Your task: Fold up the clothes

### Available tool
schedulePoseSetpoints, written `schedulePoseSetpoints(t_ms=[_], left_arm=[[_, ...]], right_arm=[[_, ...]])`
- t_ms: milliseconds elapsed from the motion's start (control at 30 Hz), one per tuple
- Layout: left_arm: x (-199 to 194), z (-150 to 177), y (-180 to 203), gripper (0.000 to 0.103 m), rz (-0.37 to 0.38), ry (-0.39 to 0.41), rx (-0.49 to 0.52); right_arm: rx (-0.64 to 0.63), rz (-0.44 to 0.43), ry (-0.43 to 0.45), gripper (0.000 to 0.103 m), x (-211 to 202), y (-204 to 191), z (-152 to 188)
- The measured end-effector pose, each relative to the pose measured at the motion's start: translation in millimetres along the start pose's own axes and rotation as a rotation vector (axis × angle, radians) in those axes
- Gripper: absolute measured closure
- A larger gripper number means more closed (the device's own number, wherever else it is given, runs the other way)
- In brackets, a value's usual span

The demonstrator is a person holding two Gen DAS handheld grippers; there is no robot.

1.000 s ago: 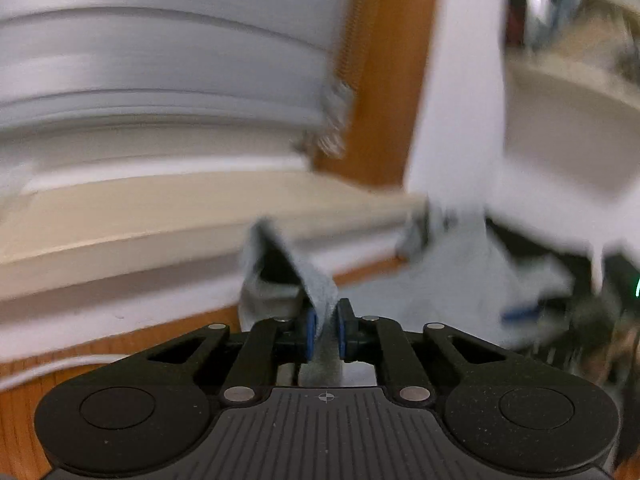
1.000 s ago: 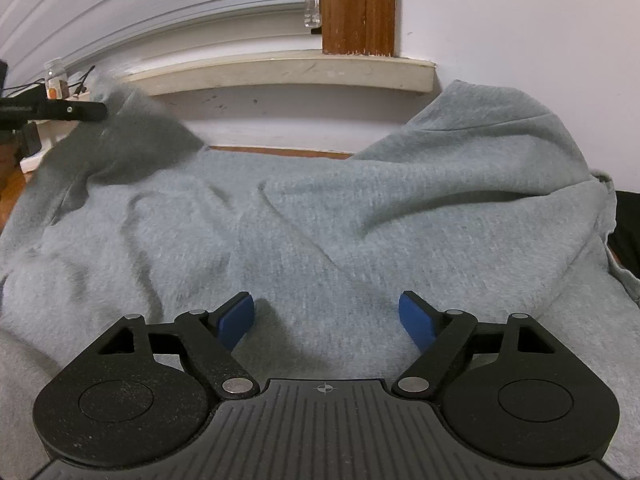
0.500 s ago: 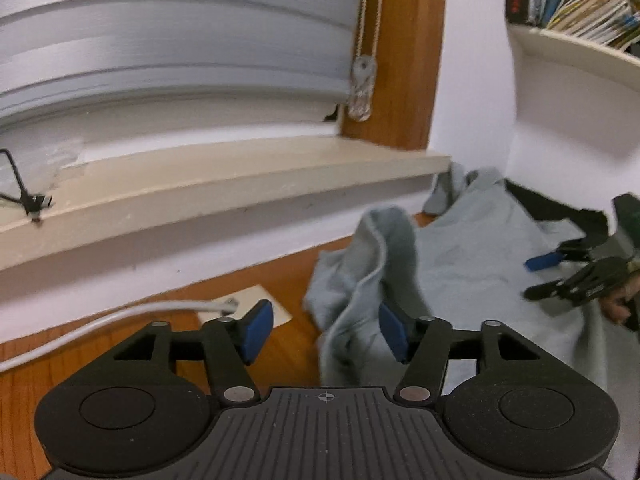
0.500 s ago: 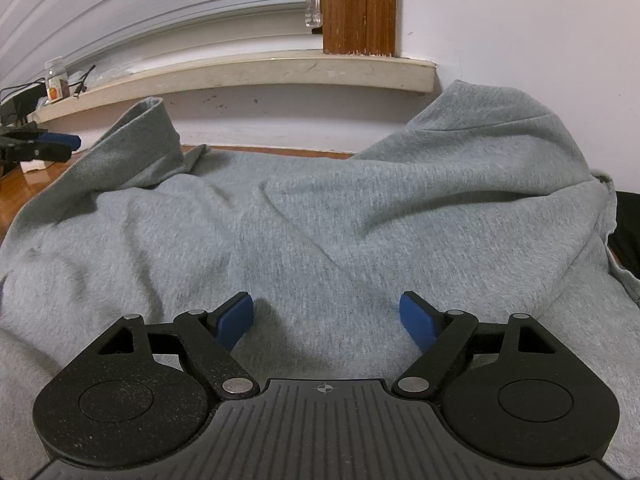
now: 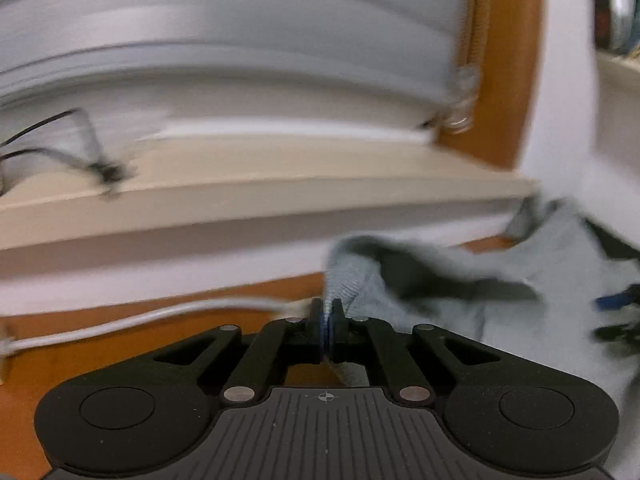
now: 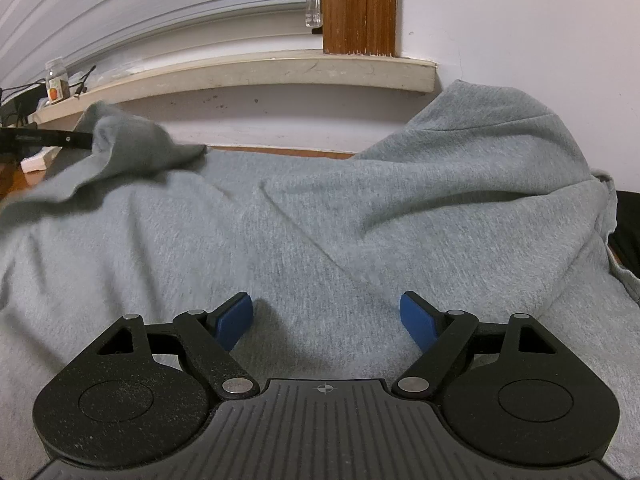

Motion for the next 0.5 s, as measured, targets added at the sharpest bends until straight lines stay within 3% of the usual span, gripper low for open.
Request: schedulePoseSetpoints(t_ms=[100, 133, 233, 267, 433, 500], left_arm=[[5.4, 9.0, -0.5, 0.092, -0.003, -0.066, 0.031], [4.0, 10.8, 0.0, 0.084, -0.009, -0.064, 0.039], [-7.1, 9.9, 4.9, 0.047, -0.031, -0.008, 0.048], [-10.1, 8.8, 8.6, 0.039, -0.023, 0.006, 0.048], [-20.3, 8.0, 29.7, 0.037, 0.067, 0.029, -0.005], [-17.5, 12.3, 38.6, 0.044, 0.119, 0.018, -0.051]], right_arm=[[0.000, -0.001, 0.000, 0.023, -0.5, -0.2, 0.3], [0.000, -0.001, 0.000, 0.023, -0.6, -0.3, 0.4], [-0.001, -0.001, 0.000, 0.022, -1.1, -0.4, 0.6], [-0.001, -0.002, 0.000, 0.022, -1.2, -0.5, 0.7], [-0.001, -0.002, -0.001, 0.022, -1.6, -0.7, 0.7], [-0.001, -0.002, -0.001, 0.022, -1.4, -0.6, 0.3]])
Point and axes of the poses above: each gripper's, at about its wrist camera, not at the fingertips, and x roughly the way its jaws point, y to its right, z to its underside, the point moved 2 cm from there along x, roughly the way its jaws point, and after that the axes turned 4 degrees about z, right-handed, at the moved point
